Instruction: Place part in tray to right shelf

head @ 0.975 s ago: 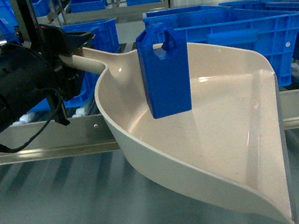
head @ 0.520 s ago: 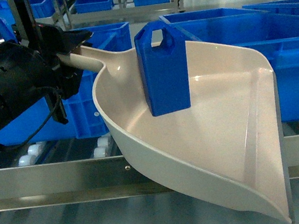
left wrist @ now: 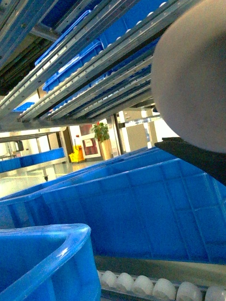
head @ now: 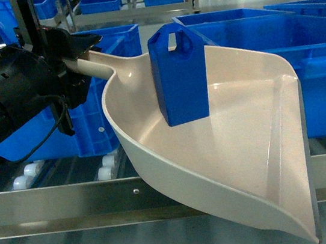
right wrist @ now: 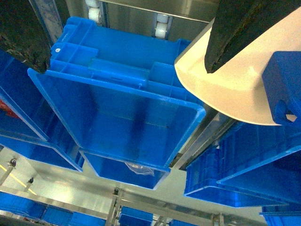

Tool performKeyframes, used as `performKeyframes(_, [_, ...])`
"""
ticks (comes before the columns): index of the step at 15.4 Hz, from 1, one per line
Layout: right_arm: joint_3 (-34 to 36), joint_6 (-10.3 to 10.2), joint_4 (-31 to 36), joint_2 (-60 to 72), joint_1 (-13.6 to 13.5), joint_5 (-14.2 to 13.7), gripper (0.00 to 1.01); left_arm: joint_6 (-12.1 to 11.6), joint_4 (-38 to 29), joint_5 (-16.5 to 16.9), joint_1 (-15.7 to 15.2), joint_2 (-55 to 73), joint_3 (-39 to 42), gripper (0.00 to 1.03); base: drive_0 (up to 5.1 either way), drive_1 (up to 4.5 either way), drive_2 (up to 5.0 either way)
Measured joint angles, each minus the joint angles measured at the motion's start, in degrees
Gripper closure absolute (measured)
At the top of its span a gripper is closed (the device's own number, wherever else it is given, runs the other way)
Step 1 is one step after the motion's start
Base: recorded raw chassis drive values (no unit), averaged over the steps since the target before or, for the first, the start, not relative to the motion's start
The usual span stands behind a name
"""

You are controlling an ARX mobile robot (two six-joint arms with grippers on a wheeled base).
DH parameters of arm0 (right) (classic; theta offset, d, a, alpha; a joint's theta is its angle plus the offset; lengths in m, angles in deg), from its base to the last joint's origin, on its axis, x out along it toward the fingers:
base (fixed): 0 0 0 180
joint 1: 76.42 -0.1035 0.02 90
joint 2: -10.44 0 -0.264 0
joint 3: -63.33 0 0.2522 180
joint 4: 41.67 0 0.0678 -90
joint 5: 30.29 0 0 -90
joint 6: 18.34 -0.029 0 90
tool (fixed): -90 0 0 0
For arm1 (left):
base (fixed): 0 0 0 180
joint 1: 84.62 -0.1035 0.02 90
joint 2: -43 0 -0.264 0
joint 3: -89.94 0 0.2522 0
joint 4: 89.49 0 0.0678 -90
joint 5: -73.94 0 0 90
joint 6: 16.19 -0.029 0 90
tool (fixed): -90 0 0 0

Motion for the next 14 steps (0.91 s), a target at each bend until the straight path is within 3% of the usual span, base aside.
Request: performKeyframes(14, [0.0,0.0,0.0,0.0,0.0,0.0,0.03,0.0,0.0,0.0,0.0,0.0,0.0,0.91,-2.8,5.2,-1.6])
